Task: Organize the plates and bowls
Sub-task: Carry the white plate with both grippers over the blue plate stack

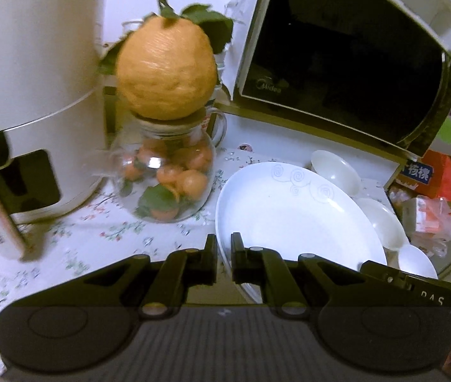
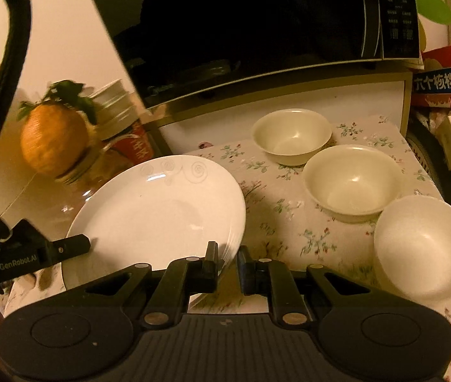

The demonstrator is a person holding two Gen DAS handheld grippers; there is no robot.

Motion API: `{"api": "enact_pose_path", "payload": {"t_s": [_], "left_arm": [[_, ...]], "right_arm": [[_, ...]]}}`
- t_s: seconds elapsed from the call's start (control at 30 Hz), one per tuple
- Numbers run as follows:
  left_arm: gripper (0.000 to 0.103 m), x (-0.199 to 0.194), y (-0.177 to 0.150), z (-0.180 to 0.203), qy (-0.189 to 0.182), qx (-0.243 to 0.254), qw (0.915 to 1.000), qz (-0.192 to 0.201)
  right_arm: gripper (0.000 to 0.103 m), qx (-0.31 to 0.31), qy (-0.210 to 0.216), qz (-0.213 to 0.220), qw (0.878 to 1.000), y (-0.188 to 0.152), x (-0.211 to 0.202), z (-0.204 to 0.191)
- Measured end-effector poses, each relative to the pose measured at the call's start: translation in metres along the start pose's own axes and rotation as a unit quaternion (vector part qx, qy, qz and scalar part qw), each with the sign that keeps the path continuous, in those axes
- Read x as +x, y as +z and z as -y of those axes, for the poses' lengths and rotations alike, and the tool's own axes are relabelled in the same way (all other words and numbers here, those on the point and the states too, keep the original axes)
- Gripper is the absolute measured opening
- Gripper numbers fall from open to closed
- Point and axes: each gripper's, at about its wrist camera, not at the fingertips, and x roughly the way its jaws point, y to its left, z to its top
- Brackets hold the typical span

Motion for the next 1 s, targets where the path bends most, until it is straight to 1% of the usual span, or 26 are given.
{"api": "enact_pose_path", "payload": {"t_s": [0.13,0.43,0.7,1.0], "left_arm": [[0.006,-0.027,-0.015,-0.014,0.008,0.001,0.9999,0.009],[0.006,-0.076,-0.052,-0.061,0.03,-0.037,0.9988,0.011],[0.006,-0.097,-0.075,-0.088,0.043,-0.052,0.9977,0.004],[0.006,-0.105,-0.1,-0.104,0.05,-0.06,0.9969,-0.012]], "right_arm": [[0.013,-0.016,0.004,0.005,1.0,-0.017,-0.022,-0.016],[0.013,-0.059,0.023,-0.006,0.998,-0.065,-0.048,-0.062],[0.014,-0.086,0.034,-0.028,0.995,-0.094,-0.054,-0.091],[0.014,-0.107,0.026,-0.052,0.993,-0.122,-0.054,-0.107]]}}
